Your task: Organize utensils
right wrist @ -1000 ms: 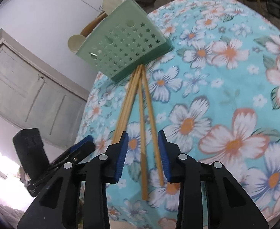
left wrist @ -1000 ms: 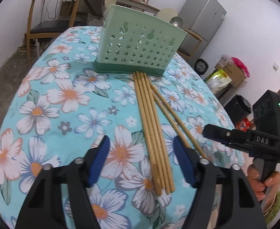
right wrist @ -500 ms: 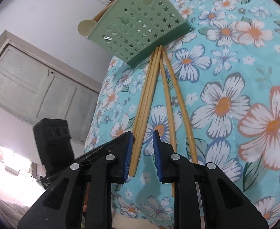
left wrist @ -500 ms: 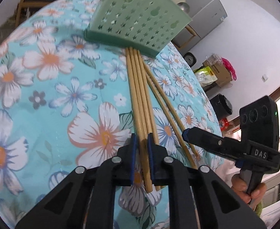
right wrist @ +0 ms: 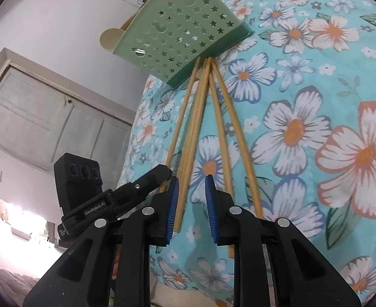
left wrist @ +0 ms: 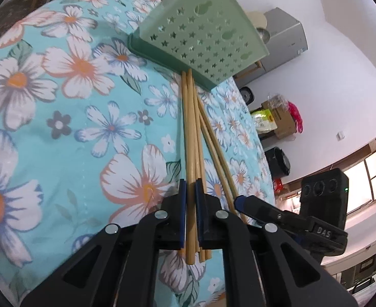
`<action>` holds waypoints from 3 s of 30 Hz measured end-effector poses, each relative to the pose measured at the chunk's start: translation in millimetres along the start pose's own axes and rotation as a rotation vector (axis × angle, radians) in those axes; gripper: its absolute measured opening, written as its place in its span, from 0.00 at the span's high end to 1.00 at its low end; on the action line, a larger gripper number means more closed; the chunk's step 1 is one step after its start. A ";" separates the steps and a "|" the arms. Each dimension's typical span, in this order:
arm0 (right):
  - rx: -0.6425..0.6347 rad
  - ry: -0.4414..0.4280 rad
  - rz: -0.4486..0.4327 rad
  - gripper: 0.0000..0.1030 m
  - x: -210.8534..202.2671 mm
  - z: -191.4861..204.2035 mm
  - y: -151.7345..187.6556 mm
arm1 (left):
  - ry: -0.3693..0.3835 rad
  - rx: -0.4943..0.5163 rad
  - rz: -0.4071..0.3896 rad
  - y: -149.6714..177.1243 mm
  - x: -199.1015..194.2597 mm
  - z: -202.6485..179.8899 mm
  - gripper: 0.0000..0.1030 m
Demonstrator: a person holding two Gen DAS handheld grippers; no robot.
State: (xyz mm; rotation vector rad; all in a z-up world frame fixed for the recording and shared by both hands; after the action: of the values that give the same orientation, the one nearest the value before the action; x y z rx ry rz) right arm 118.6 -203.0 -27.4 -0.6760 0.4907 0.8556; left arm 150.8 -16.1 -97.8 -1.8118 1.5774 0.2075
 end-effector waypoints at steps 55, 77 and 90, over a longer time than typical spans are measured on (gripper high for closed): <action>-0.128 0.171 0.039 0.73 -9.4 10.8 39.1 | -0.300 0.029 -0.030 40.3 -47.0 -7.0 0.52; -0.162 0.278 0.023 0.65 21.8 27.7 12.9 | -0.122 0.103 0.023 32.6 -30.7 -9.3 0.06; -0.205 0.320 0.023 0.79 57.9 29.4 -33.7 | -0.052 0.109 0.008 33.1 -36.1 -5.1 0.06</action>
State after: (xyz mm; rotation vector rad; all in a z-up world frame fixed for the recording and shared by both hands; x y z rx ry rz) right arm 182.7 -168.0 -32.6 -1.0054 0.7045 0.8300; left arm 110.1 9.8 -87.6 -1.7043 1.5304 0.1674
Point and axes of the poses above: each gripper's, at about its wrist camera, not at the fingertips, and x roughly the way its jaws point, z to its left, y to its underside, the point moved 2 cm from there along x, roughly the way its jaws point, and after that the axes turned 2 degrees about -z, right-handed, at the moved point
